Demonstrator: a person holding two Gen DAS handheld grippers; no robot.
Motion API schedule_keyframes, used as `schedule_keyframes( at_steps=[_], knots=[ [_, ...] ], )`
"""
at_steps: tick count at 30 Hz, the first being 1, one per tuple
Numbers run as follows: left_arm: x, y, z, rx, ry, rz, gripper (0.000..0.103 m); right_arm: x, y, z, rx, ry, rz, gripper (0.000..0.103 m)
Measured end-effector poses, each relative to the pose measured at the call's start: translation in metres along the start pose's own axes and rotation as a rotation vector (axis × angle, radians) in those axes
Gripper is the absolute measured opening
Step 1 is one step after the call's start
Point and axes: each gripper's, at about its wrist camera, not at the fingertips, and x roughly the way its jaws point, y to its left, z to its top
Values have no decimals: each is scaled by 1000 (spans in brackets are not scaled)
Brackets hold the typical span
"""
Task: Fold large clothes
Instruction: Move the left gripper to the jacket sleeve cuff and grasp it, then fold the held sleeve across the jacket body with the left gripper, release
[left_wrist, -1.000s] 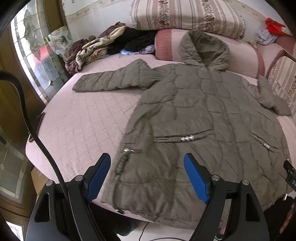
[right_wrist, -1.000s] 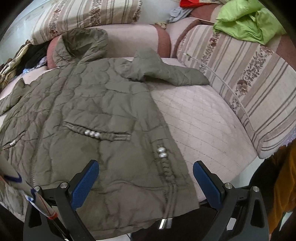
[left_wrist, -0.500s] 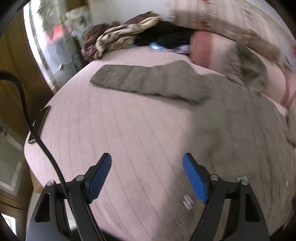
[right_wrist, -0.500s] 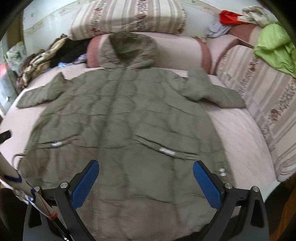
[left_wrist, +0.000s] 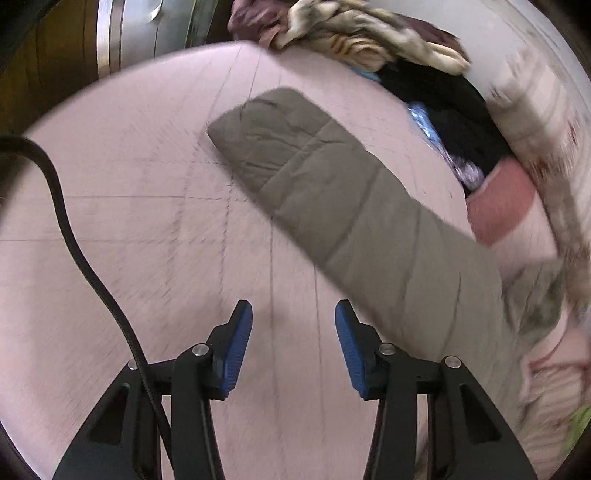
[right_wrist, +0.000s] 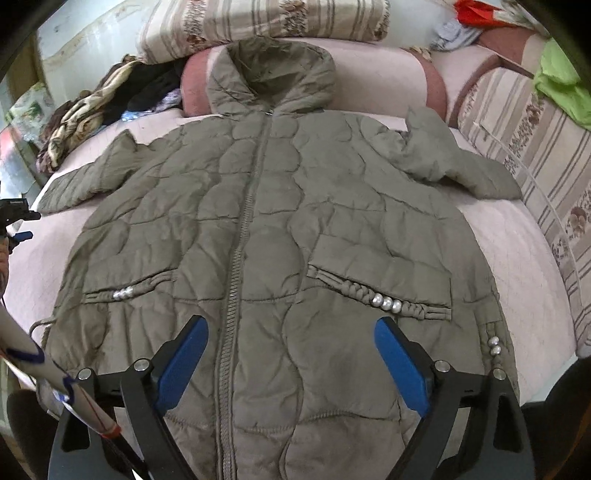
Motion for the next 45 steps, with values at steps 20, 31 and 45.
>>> schedule_keyframes(
  at_steps=[20,31,45],
  knots=[
    [4,-68,51,36,-42,-93,8,27,-19,2,-10,41,-109,89],
    [-91,-244,-88,490,-46,-341,6,-1,-42,-11,53,-21,-66,89],
    [-9,-313,-313,890,110,-51,12,-20,-108,-25,200,-30,-44,89]
  ],
)
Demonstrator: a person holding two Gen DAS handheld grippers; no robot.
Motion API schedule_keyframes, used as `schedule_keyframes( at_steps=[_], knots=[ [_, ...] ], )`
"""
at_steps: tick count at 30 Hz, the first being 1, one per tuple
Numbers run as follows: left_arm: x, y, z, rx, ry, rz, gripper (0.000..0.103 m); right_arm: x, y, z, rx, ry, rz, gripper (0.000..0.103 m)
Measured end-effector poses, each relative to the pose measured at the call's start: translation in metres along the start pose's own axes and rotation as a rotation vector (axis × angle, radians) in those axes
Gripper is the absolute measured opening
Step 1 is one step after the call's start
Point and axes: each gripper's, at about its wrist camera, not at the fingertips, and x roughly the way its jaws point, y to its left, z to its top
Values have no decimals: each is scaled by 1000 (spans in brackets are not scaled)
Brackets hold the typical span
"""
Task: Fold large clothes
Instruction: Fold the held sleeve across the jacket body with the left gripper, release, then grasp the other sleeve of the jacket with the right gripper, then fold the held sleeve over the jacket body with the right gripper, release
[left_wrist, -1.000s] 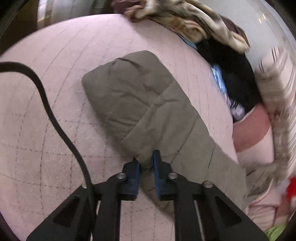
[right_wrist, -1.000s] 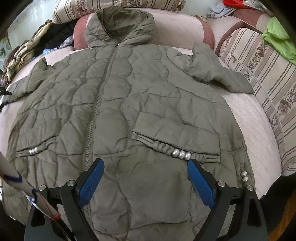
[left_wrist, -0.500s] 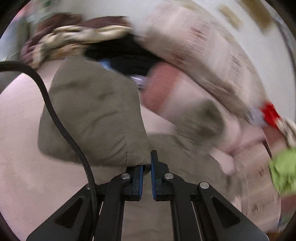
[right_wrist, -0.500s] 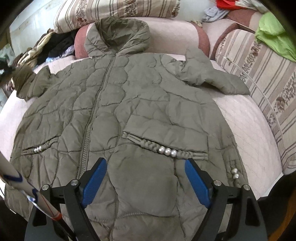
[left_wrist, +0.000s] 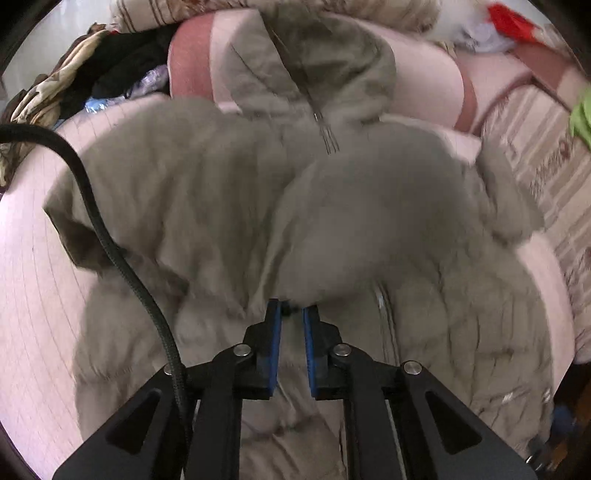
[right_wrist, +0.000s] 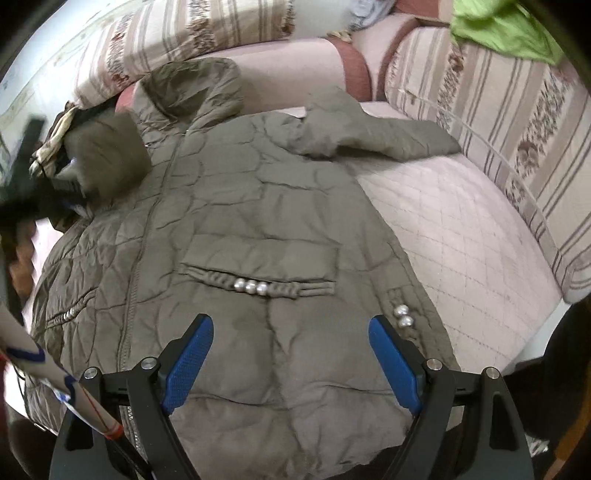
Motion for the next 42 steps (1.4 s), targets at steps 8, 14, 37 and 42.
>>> schedule_keyframes(
  at_steps=[8,14,37,42],
  knots=[
    [-96,12,-59,-33,-130,-7,46,22,4,31,6,15,116,91],
    [-148,42,-107,-152,-184,38,58,72,33,79,54,61,240,91],
    [-145,37,-143,-185,-225,128,58,177,40,190,132,118,39,22],
    [-161,28,-149,-177,-253,128,58,116,25,162,107,31,90,47]
  ],
)
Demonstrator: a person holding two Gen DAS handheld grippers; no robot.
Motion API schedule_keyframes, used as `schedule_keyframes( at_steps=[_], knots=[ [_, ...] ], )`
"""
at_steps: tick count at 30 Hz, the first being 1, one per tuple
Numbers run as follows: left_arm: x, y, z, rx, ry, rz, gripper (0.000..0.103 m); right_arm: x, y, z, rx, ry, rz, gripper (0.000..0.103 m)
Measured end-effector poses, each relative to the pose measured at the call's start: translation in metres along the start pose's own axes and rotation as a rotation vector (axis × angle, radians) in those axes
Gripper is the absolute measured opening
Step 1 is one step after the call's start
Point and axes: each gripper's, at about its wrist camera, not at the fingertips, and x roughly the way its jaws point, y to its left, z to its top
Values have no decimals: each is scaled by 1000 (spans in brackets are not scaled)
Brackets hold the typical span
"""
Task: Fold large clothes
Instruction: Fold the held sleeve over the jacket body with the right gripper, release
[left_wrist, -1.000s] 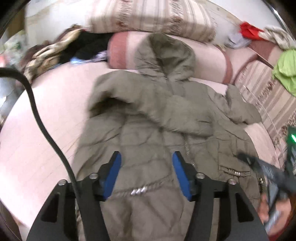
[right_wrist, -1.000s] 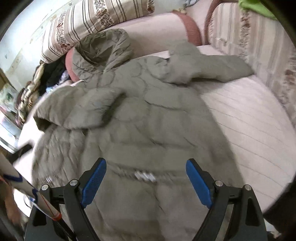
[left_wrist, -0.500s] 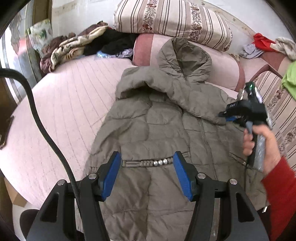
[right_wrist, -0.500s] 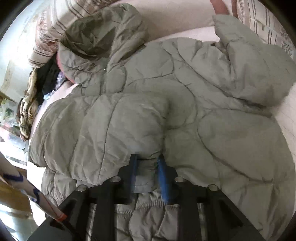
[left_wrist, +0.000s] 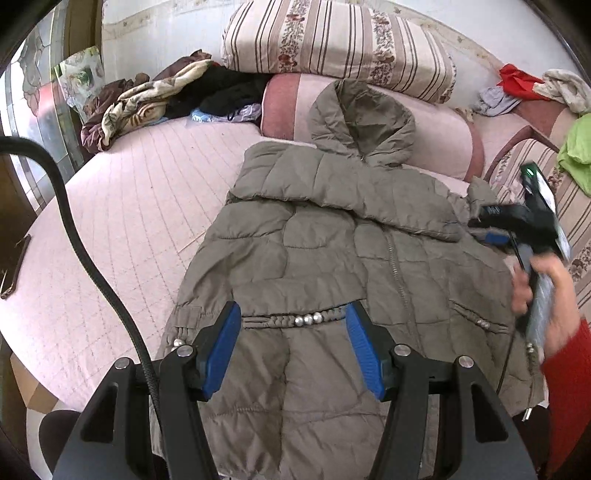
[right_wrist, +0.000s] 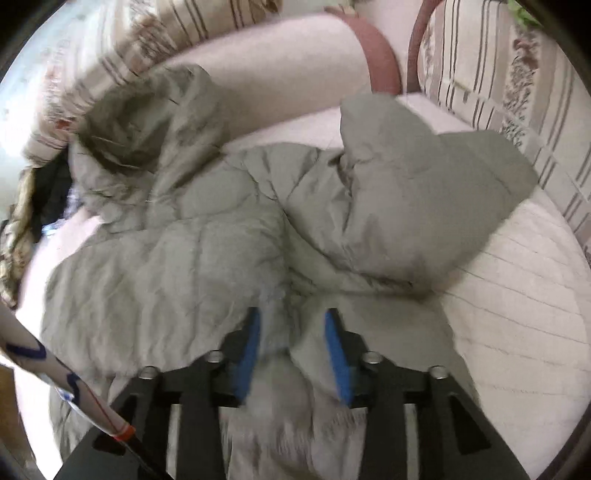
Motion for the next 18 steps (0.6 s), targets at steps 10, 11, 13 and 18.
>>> schedule_keyframes(
  at_steps=[10,11,13,18],
  knots=[
    [-48,-25,-14,46,-28,-76,58,-79,-48,-90,8,-12,37,59],
    [-53,-27,-16,53,-33,-75,58,-84,-53,-95,18,-13,40,60],
    [-63,-30,-20,65,-45,-66,58,-93,-62,-103,36,-17,53,61],
    [-87,-31,-25,74,-84,-28,60,-118,-77,-113,64,-42,77,69]
  ],
)
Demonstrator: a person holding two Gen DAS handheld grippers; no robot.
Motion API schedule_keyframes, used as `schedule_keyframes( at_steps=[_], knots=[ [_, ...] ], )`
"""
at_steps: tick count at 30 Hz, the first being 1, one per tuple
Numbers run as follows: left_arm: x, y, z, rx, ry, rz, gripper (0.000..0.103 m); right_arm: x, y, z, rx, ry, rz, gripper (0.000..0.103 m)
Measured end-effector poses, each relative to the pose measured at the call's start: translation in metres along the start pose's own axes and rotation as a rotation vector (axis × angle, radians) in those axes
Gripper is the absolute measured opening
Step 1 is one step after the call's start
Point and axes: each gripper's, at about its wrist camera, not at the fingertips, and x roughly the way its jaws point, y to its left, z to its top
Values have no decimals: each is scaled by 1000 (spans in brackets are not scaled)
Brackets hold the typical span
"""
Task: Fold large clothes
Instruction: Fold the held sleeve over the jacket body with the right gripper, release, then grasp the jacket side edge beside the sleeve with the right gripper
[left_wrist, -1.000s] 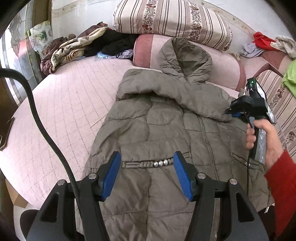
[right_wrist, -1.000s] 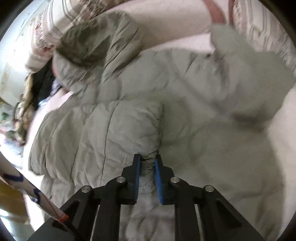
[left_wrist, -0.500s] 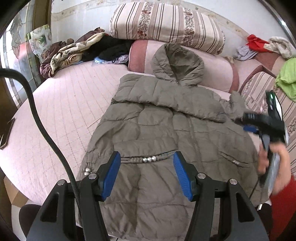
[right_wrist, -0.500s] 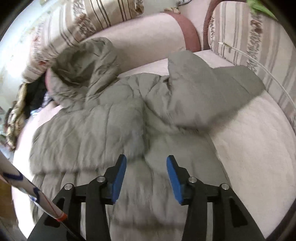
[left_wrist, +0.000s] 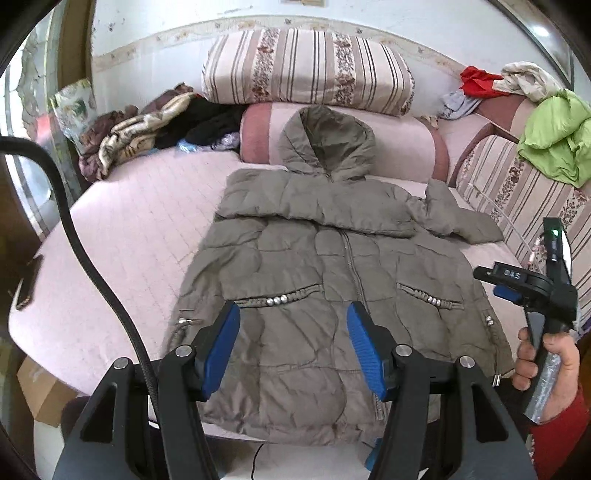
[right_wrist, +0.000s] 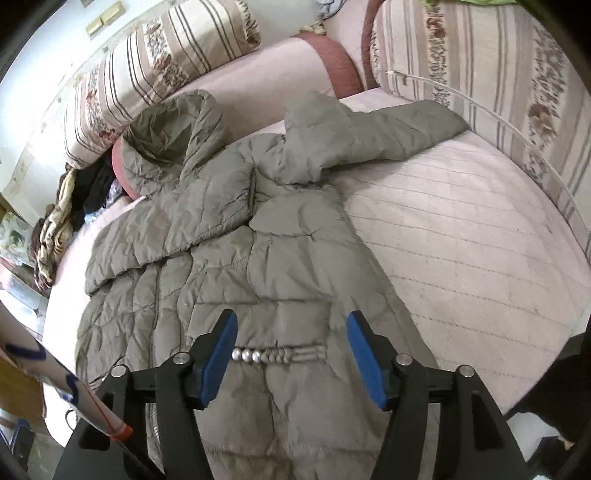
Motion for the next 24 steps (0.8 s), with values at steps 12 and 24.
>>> schedule_keyframes(
  at_steps=[12,24],
  knots=[
    [-61,11,11,-5,-125,56,61,-89,17,5,-46,-198,1,83],
    [-20,-2,45,8,-86,57,67,-37,-85,88,194,-113,2,74]
  ],
)
